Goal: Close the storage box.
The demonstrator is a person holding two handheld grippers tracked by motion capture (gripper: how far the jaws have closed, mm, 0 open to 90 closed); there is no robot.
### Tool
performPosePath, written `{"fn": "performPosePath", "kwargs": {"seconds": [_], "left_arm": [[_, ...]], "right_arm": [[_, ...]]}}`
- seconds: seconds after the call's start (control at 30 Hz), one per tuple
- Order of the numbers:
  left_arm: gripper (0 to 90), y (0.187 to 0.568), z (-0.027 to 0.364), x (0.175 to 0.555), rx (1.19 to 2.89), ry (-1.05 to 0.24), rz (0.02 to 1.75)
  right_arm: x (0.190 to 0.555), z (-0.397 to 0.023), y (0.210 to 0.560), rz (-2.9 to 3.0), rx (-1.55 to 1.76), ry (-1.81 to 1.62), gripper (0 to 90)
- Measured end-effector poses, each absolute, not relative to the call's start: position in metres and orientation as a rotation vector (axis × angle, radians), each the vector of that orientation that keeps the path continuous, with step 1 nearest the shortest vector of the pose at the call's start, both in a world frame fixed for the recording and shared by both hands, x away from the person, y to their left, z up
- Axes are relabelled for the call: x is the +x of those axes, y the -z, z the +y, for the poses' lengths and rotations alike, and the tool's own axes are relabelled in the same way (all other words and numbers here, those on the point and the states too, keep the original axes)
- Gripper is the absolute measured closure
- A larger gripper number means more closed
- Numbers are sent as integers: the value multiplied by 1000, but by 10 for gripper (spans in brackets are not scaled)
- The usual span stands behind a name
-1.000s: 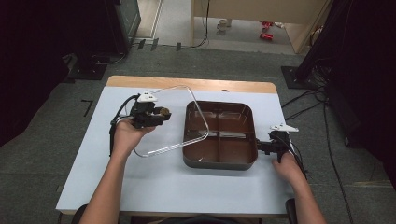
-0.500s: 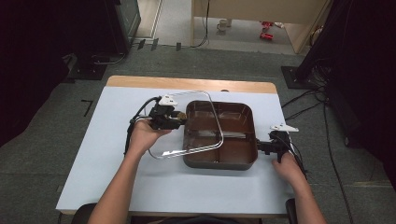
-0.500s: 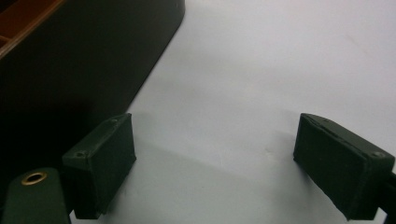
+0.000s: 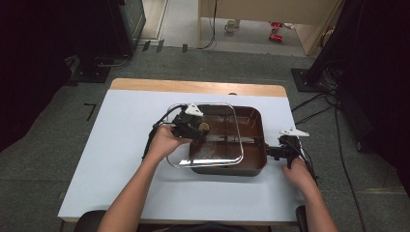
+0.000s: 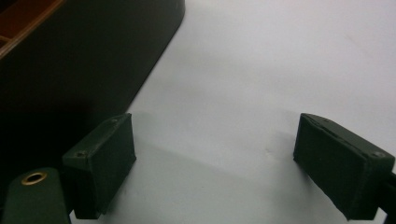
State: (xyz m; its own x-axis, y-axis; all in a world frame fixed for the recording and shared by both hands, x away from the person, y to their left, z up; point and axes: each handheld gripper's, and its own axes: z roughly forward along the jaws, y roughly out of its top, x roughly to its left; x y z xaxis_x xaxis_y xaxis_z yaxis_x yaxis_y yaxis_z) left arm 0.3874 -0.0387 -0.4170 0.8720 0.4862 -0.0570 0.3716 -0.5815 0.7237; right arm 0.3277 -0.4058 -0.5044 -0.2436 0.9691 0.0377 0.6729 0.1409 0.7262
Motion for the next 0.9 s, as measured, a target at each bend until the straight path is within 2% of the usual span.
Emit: {"fn": "performPosePath", "kwargs": {"seconds": [0.9], "left_arm": [[593, 417, -106, 392, 2289, -118, 537]], "right_arm": [[328, -406, 504, 1981, 1567, -887, 122]]}}
